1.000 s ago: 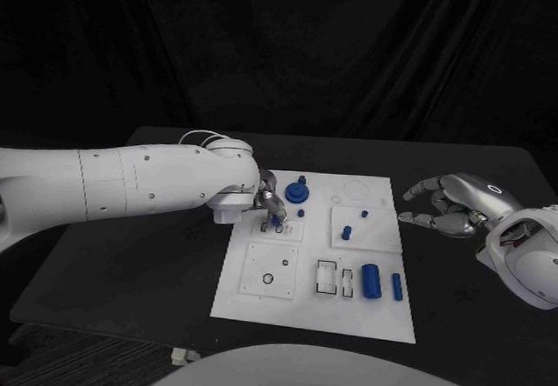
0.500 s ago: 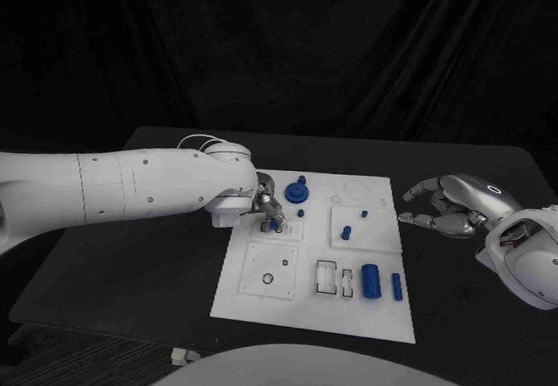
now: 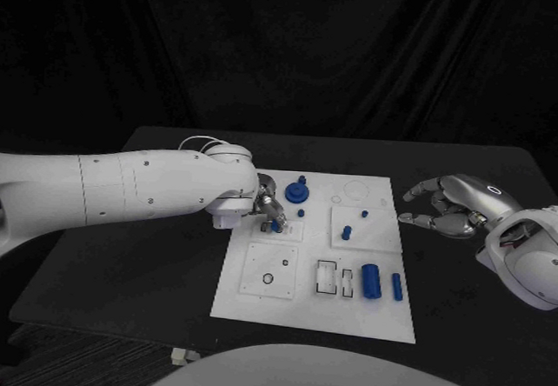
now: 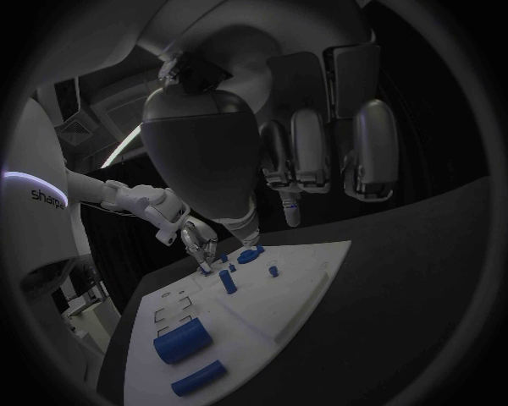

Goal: Assemble the parts on the task board

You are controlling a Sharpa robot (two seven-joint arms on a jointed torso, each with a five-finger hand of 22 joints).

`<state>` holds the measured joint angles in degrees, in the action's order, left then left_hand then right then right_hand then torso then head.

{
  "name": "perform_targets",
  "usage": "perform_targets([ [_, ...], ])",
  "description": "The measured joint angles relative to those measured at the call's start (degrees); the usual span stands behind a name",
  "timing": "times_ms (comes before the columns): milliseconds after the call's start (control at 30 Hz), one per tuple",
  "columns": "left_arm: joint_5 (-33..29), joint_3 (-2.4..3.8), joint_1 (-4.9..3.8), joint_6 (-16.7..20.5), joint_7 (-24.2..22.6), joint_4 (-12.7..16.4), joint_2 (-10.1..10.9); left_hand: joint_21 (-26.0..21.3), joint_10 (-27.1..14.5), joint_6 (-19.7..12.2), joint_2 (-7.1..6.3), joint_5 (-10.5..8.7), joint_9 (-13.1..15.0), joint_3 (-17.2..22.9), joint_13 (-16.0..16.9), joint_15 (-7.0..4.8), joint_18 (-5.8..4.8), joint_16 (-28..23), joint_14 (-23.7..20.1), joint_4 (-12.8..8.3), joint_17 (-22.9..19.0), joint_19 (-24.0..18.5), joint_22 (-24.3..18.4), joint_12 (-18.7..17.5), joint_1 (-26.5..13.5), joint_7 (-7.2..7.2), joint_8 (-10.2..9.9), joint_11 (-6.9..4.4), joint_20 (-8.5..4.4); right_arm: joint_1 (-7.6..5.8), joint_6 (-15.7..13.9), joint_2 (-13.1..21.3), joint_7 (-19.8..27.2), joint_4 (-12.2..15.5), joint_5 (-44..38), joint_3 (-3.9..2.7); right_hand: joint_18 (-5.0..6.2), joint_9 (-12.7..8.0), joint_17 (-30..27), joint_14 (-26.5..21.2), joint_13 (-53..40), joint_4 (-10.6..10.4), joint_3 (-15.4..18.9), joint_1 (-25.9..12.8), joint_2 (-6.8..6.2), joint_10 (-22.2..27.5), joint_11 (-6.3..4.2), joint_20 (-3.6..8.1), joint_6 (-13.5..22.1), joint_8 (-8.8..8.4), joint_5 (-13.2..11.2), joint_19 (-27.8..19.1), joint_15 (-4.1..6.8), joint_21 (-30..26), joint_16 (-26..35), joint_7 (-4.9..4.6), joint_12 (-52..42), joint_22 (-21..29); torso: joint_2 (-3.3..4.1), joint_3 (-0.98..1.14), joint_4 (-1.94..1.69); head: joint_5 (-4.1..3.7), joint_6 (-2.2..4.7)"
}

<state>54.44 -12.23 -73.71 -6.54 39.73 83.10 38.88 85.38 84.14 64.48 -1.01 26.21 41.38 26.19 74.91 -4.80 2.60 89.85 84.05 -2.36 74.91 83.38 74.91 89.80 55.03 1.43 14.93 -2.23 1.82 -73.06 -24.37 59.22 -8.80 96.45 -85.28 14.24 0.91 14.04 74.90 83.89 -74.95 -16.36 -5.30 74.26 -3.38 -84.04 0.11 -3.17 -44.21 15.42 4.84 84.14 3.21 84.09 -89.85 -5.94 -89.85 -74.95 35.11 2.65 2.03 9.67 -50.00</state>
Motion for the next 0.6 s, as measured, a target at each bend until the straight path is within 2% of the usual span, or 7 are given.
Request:
perform_targets([
  [600, -0.02, -0.10, 0.25, 0.15, -0.55, -0.28, -0.59, 0.00, 0.00, -0.20, 0.00, 0.14, -0.11, 0.15, 0.00, 0.00, 0.00, 0.00, 0.00, 0.16, 0.00, 0.00, 0.00, 0.00, 0.00, 0.21, -0.28, 0.01, 0.00, 0.02, 0.29, -0.05, -0.08, -0.07, 0.00, 0.00, 0.00, 0.00, 0.00, 0.00, 0.01, 0.00, 0.00, 0.00, 0.00, 0.00, 0.00, 0.00, 0.00, 0.00, 0.00, 0.00, 0.00, 0.00, 0.00, 0.00, 0.00, 0.01, -0.03, 0.03, 0.03, 0.09, 0.00],
])
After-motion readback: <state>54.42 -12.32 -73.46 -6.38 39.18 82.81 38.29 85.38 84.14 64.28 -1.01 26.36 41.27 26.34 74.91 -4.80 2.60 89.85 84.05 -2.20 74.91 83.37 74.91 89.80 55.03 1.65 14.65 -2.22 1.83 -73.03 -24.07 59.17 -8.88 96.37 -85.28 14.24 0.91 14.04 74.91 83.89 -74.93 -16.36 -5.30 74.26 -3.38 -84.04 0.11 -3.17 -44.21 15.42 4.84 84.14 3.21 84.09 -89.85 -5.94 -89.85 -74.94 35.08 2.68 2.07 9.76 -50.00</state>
